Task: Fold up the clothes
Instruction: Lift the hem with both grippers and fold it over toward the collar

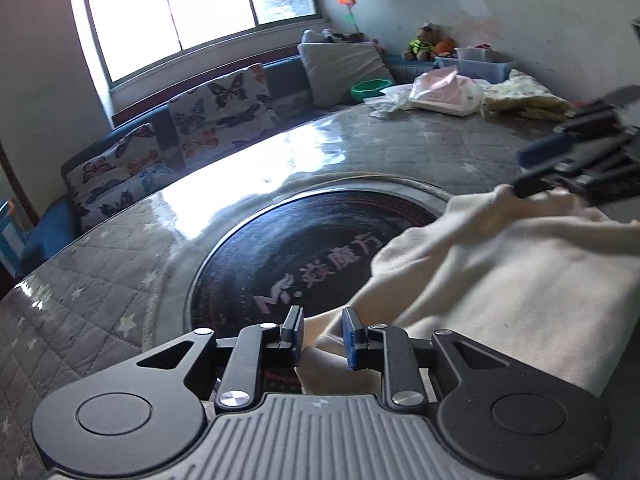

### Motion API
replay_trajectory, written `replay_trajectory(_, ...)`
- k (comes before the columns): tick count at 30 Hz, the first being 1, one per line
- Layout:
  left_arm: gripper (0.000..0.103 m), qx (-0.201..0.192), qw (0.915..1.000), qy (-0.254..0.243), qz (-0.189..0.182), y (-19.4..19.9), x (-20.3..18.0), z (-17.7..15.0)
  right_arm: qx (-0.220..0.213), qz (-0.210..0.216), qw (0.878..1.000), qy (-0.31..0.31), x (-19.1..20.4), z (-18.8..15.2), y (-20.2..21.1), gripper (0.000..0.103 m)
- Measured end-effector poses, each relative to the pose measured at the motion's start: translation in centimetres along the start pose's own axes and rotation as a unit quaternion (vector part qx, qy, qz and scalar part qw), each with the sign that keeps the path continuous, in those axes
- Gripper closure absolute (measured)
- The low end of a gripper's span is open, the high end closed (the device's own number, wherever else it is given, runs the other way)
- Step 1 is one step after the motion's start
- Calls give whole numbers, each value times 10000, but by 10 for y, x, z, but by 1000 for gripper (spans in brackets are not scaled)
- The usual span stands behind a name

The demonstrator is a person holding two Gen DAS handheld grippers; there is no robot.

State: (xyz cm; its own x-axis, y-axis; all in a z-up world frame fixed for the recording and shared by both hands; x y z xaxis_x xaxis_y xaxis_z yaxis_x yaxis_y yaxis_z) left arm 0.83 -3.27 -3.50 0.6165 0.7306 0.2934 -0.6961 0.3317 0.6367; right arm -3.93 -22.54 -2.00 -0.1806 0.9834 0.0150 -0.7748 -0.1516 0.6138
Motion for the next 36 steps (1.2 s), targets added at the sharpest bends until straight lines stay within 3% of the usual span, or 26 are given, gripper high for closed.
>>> replay_trajectory(4,82,-128,9997,210,84,8,5,8,112,402,9988,-270,2,-14,20,68)
replay_trajectory(6,82,-211,9993,299,-103,13,0,12,249,514,9974,-441,0,-23,20,69)
replay_trajectory(10,82,-259,9975,270,-596,15,-20,19,410,319,9947,-889,-20,-34,6,71)
replay_trajectory(12,82,-206,9978,119,-623,9,-28,21,378,293,9925,-1124,-27,-30,4,72)
replay_trajectory(17,82,42,9977,199,-645,-18,-26,23,136,345,9955,-877,-14,-10,8,71)
replay_trajectory(22,78,147,9968,461,-631,-33,-16,21,219,345,9970,-663,3,-3,-16,71)
replay_trajectory(25,75,168,9964,587,-586,-33,-12,21,334,140,9974,-623,3,-4,-32,65)
replay_trajectory(30,76,69,9975,594,-386,-16,-9,22,245,139,9963,-812,-4,2,-20,64)
replay_trajectory(36,76,-278,9962,511,-644,34,-30,17,182,556,9955,-750,9,-16,27,64)
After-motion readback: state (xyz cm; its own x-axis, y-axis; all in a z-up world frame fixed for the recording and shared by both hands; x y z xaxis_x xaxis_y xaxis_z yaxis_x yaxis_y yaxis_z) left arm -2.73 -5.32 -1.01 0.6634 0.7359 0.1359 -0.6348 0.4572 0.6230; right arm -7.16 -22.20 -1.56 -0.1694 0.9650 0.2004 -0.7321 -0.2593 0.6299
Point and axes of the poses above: each gripper's, at about its wrist camera, not at the fingertips, and y roughly against the way its jaws point, x to its left, z to its top, the point moved 7 cm from there along -y, roughly the way its jaws point, and after that the axes turned 7 degrees about -y, right-handed, at the moved point
